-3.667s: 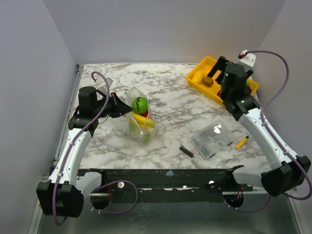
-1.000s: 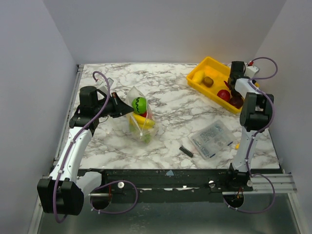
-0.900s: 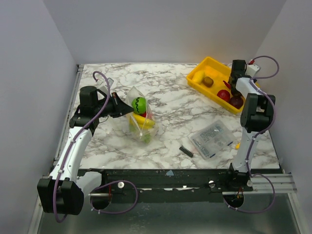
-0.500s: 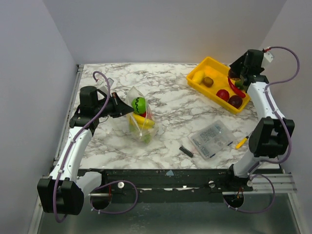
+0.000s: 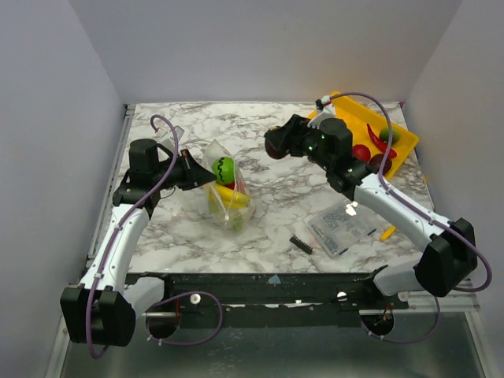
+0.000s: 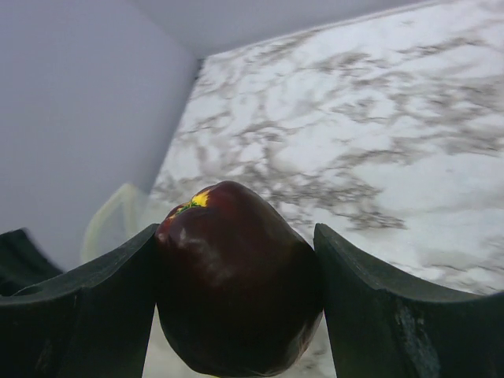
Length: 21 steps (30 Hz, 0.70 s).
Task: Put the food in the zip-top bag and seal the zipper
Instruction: Place the fake fruit in the zipper food storage bag.
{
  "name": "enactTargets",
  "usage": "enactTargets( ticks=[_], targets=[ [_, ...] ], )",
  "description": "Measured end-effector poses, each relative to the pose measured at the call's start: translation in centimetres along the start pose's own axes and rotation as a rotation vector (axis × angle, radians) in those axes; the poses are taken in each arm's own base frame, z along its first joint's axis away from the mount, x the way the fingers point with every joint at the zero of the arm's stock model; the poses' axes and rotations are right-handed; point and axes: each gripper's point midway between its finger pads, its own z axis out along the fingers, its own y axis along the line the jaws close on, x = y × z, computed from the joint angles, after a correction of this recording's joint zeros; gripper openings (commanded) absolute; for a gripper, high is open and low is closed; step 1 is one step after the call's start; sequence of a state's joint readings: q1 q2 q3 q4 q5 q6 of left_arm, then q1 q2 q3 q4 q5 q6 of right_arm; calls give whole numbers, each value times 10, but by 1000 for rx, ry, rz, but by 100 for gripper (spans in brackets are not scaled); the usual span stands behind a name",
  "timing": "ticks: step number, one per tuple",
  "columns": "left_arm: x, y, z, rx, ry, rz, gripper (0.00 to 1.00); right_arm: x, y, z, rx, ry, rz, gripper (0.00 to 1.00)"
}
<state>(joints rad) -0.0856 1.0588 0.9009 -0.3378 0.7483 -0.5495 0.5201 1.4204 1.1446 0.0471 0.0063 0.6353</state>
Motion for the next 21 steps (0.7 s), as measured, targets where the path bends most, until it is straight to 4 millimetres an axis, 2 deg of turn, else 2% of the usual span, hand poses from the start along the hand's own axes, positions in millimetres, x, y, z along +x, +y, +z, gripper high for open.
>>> enactTargets(
  ticks=[4,6,9,13,21],
  targets=[
    [0,0,0,1,-1,1,0,15,78,-18,-199,-11,-56,33],
    [-1,-2,-2,2,-6,6,0,27,107,-26,-268,-4,-78,33],
    [-1,-4,-3,5,-12,13,0,48,137,-33,-332,16,-92,33],
    [-2,-5,-4,6,-14,17,0,75,160,-35,-368,39,-100,35],
    [-2,-6,-5,8,-17,20,0,117,178,-29,-304,18,-202,47]
  ],
)
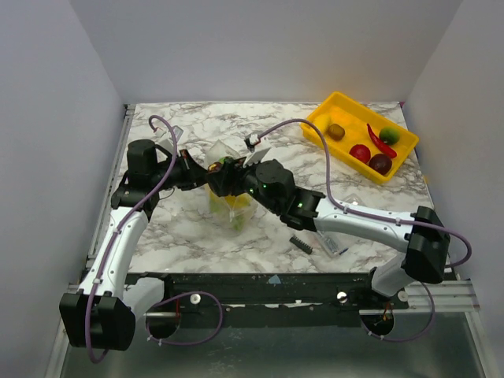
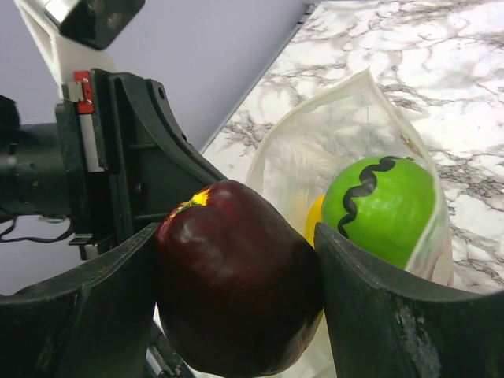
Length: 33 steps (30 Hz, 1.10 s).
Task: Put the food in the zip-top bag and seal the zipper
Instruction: Place the fake fruit in the zipper food storage bag.
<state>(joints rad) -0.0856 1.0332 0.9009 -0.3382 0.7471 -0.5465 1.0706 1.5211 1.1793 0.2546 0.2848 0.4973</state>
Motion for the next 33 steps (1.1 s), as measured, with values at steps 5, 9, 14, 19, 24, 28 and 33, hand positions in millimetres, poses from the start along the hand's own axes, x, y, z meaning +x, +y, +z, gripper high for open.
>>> enactTargets(
  ticks=[5,9,14,19,24,28,33],
  targets=[
    [-2,2,-1,-12,-10,7,0,11,-4,9,101,-10,-74,63],
    [-2,1,-1,-9,-11,11,0,10,-24,7,206,-28,-107,67],
    [-2,-1,-2,-7,-14,15,0,16,-40,8,289,-14,-135,77],
    [-2,0,-2,-9,-16,17,0,25,-41,8,299,37,-165,89],
    [-2,0,-2,-11,-17,18,0,21,-35,8,310,94,-187,93],
    [-2,0,-2,-10,-17,17,0,16,-29,9,329,131,-184,91],
    [-2,0,-2,-10,-17,17,0,16,-35,-4,372,172,-169,70]
  ],
)
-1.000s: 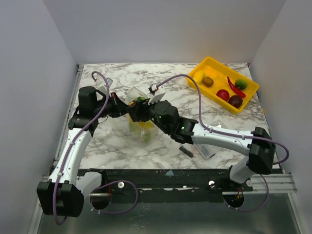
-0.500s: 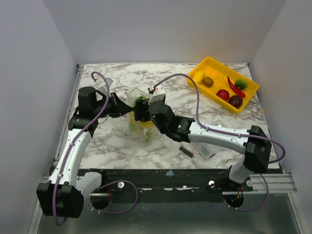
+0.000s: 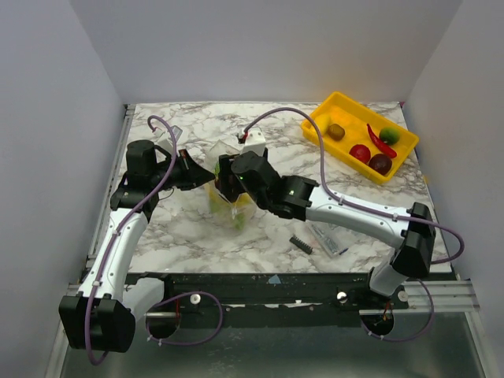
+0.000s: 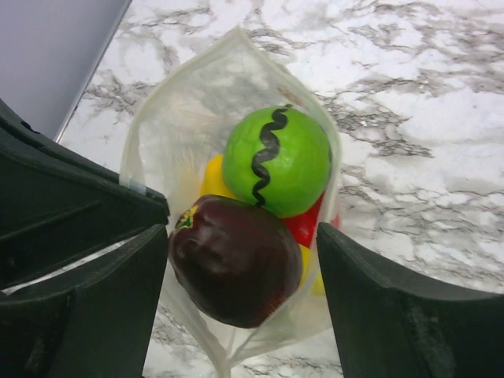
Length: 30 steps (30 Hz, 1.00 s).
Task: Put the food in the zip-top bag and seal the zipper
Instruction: Place the fake fruit in the zipper food storage bag, then adjust the zipper food storage bag at the center of the board.
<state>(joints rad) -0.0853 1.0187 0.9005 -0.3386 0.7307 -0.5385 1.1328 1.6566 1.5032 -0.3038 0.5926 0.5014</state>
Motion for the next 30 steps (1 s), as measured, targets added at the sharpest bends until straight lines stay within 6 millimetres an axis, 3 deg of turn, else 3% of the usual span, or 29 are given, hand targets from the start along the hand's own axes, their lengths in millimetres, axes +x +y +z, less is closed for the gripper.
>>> enactTargets(
  ticks=[7,13,17,20,22,26,30],
  targets=[
    [0,0,0,0,1,-1,0,-12,-27,-23,82,-40,74,64],
    [0,0,0,0,1,-1,0,-8,-36,-17,145,-57,94,54],
    [0,0,0,1,0,0,0,11,-39,-3,190,-27,71,34],
    [0,0,0,0,1,0,0,28,-41,8,212,5,36,4],
    [0,0,0,0,0,-1,0,32,-39,12,219,25,14,0],
    [0,-4,-3,-9,12,-37,0,12,-26,11,187,23,-11,0],
    [-17,-29,-17,14,-33,-52,0,-31,-10,-4,114,-34,0,0]
  ],
)
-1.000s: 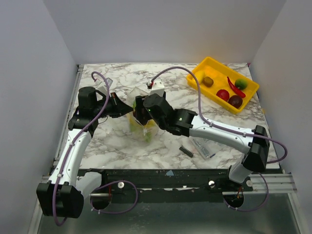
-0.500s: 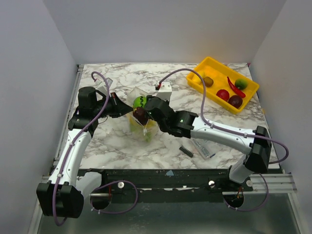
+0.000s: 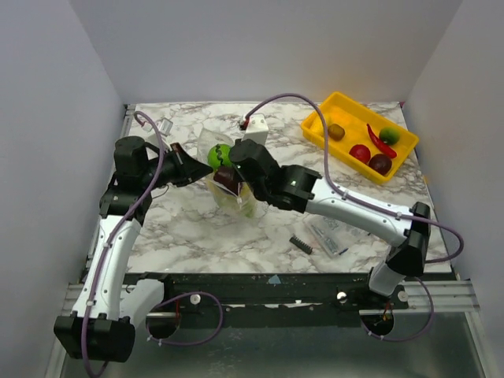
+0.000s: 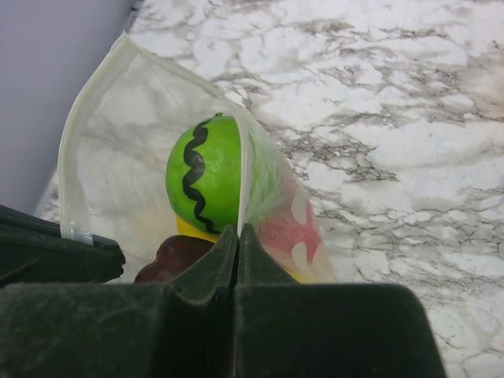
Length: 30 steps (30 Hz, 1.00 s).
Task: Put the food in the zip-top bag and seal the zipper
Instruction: Adjust the zipper food storage bag at the center of the board.
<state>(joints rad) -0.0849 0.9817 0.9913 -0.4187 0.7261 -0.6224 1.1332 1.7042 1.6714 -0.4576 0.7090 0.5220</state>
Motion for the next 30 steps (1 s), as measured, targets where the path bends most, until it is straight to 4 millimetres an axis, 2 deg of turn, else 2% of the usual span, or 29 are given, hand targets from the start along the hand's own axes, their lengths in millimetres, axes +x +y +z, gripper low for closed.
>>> enactTargets(
  ticks=[4,5,7,9,14,16,18,22,24,27,30],
  targets=[
    [-15,-32,-24,32,-90,37,0,-37,1,-25,-67,-69,66,0],
    [-16,-37,-29,37,-111,47,0,-42,0,-31,-82,-84,84,0],
    [-13,-39,-34,41,-132,52,0,-40,-5,-37,-100,-95,109,0],
    [-4,-29,-31,37,-133,40,0,-25,-8,-34,-103,-78,108,0],
    [39,34,-2,-94,9,-127,0,42,-9,-2,-59,48,1,0],
    [44,43,1,-125,42,-166,0,52,-5,6,-51,75,-34,0],
    [34,33,-3,-119,31,-156,0,42,3,6,-75,65,-34,0],
    [-3,-12,-23,-47,-74,-51,0,-6,22,-10,-156,-15,33,0],
    [-10,-28,-34,-17,-120,-5,0,-24,25,-22,-193,-51,70,0],
    [-3,-27,-39,-10,-147,22,0,-32,20,-33,-218,-82,114,0],
    [17,2,-27,-58,-100,-20,0,-10,11,-30,-204,-53,111,0]
  ],
)
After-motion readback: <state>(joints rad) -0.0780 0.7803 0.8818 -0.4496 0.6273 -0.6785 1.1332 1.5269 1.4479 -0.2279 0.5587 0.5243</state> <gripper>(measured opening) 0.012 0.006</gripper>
